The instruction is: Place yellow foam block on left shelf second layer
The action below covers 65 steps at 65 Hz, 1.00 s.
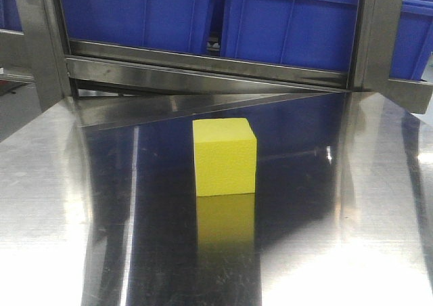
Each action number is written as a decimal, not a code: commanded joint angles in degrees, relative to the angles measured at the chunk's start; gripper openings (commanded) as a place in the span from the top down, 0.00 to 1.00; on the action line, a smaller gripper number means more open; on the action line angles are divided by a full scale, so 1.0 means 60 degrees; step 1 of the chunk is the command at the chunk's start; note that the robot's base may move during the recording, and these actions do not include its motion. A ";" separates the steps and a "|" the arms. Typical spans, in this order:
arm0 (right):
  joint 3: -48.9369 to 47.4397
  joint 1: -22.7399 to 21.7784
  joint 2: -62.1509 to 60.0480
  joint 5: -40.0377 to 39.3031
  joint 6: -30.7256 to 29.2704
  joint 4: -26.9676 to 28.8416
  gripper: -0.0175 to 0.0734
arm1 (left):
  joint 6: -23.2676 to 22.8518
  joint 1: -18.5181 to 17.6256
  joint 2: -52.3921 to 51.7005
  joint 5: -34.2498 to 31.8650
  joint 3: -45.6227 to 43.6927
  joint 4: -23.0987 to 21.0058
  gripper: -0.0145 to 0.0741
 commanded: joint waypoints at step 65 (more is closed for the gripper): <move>-0.0281 -0.0061 -0.0162 -0.1823 -0.0090 -0.0109 0.75 | -0.0037 -0.0048 0.0069 -0.0840 0.0247 -0.0069 0.68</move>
